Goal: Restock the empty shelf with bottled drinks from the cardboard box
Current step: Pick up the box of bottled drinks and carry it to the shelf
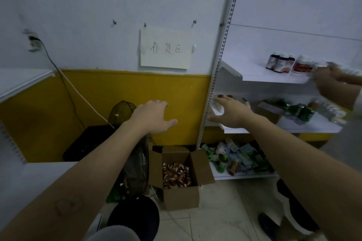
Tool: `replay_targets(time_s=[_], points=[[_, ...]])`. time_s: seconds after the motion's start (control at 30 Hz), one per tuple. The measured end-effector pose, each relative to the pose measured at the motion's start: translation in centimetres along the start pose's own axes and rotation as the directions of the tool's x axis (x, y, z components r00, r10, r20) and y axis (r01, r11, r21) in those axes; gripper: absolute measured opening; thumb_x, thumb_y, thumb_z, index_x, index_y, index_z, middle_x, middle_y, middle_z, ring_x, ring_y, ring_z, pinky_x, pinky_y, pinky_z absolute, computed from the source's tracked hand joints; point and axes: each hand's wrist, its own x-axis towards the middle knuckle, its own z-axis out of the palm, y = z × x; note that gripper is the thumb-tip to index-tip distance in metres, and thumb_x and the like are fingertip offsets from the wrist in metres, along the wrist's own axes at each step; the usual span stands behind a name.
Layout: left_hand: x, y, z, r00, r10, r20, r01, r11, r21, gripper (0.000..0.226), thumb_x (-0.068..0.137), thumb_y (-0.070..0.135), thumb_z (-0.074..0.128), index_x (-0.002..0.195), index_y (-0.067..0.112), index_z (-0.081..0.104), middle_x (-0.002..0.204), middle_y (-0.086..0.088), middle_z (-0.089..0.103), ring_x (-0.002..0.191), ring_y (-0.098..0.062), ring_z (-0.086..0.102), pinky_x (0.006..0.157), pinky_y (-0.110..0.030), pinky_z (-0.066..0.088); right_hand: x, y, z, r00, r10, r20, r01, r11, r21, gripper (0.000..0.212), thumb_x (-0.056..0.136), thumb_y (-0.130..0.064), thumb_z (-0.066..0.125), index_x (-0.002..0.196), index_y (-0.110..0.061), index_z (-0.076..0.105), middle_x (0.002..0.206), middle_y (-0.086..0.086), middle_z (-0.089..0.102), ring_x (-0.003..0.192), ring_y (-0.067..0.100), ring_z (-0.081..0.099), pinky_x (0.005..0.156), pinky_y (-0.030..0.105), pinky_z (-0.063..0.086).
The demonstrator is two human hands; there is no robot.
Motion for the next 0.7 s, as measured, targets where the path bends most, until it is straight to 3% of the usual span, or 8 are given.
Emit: replay_targets(time_s=[0.1,0.27,0.53,0.7], points=[[3.1,-0.5,1.2,1.000,0.002,0.000,-0.002,1.000,0.007,0.081,0.086,0.068,0.047,0.149,0.019,0.033,0.151,-0.007,0.039,0.135,-0.026,0.039,0.105,-0.045,0.038,3.1,1.4,1.1,1.000,0.014,-0.010,-0.014,1.000,-0.007,0.088,0.084,-0.070,0.051,0.155,-0.034,0.014,0.164,0.002,0.011,0.149,0.027,0.017,0.114,0.066,0.003],[8.9,-0.4,3.1,0.999,-0.021,0.047,0.019,0.999,0.030,0.080,0.087,0.068,0.046,0.149,0.020,0.030,0.154,-0.007,0.035,0.138,-0.027,0.035,0.106,-0.045,0.035,8.8,4.0,3.3,1.000,0.009,0.016,-0.009,1.000,0.009,0.089,0.084,-0.070,0.051,0.155,-0.033,0.010,0.164,0.004,0.007,0.150,0.030,0.011,0.115,0.065,0.008],[19.9,1.9,6.9,0.987,-0.116,0.107,0.100,0.985,0.137,0.085,0.085,0.072,0.043,0.149,0.017,0.032,0.153,-0.009,0.036,0.137,-0.027,0.036,0.106,-0.044,0.038,21.2,10.0,7.0,0.994,-0.107,0.036,0.105,0.993,0.054,0.089,0.084,-0.072,0.047,0.155,-0.033,0.009,0.164,0.005,0.007,0.150,0.030,0.010,0.114,0.062,0.005],[25.7,2.3,10.4,0.966,-0.217,0.140,0.188,0.963,0.193,0.088,0.085,0.074,0.039,0.150,0.015,0.029,0.154,-0.009,0.035,0.140,-0.026,0.033,0.109,-0.044,0.035,28.3,13.2,10.5,0.973,-0.190,0.132,0.179,0.979,0.095,0.095,0.081,-0.075,0.050,0.155,-0.035,0.005,0.164,0.003,0.001,0.150,0.031,0.008,0.117,0.061,0.007]])
